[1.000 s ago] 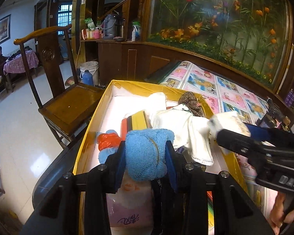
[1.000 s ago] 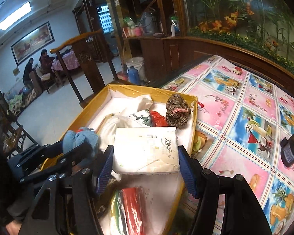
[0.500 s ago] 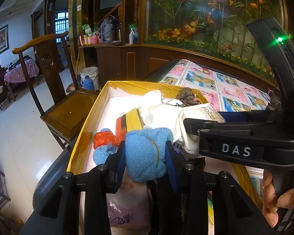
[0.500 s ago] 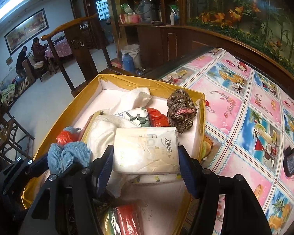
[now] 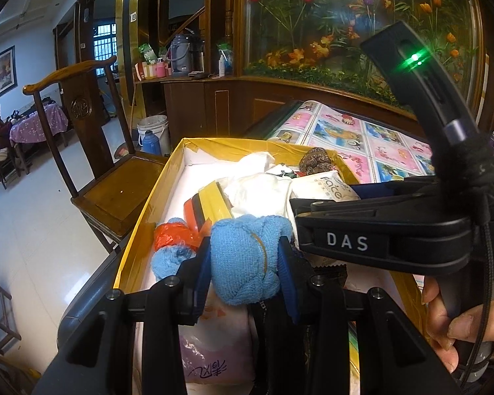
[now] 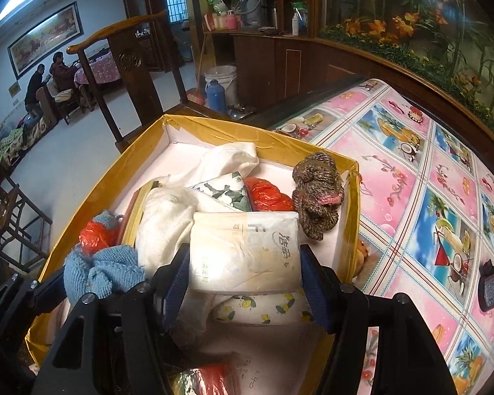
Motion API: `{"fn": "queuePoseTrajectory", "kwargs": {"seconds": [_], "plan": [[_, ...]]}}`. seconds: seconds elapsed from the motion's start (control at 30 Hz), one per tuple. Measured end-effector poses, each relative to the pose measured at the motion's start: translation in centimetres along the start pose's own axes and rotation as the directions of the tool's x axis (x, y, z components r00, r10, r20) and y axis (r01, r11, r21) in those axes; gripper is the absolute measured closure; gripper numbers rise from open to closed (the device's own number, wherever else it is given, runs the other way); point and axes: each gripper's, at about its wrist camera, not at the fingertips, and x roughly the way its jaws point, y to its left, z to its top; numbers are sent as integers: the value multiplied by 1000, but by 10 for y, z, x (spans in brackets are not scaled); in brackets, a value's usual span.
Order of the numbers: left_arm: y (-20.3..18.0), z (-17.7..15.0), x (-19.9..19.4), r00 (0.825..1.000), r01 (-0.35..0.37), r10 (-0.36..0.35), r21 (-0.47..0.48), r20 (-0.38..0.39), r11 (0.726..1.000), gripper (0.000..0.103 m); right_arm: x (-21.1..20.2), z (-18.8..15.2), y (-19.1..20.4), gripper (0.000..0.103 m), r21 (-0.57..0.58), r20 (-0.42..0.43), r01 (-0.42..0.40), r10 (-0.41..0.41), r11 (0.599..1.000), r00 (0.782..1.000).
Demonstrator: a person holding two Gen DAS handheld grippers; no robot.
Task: Organize soft objects
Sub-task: 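Carry the blue glove and Face tissue pack over the tray with both grippers, then open both grippers to release the glove and tissue pack into the tray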
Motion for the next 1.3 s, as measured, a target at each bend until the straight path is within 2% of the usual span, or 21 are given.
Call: {"fn": "queuePoseTrajectory", "kwargs": {"seconds": [0.3,0.5,0.63,0.73,0.83,1.0,1.1,1.3], "plan": [[-2,-1,-2,1000,-17,17,2,1,1000,64,8,-1,-3,35,29,-28,-26,27,999,999],[-3,-1,1,999,-32,32,4,-8,999,64,12,2,-1,35,28,-41,-6,7,1000,999],[-3,1,5,999,-20,20,6,-45,1000,61,18,5,3,35,18,-55,16,-15,1000,998],[-4,4,12,995,13,-12,8,-103,1000,56,22,8,5,35,13,-63,30,-29,999,998],[-6,8,18,991,6,-3,28,-132,1000,55,24,11,5,35,20,-66,34,-33,999,997],[-1,9,35,974,50,-51,-10,-221,999,55,28,13,0,35,37,-72,38,-35,999,997],[0,9,40,969,54,-57,-20,-239,998,53,30,15,0,35,41,-76,43,-40,998,996],[-1,10,43,968,40,-45,-27,-248,999,43,33,18,-1,34,51,-82,51,-47,997,996]]}}
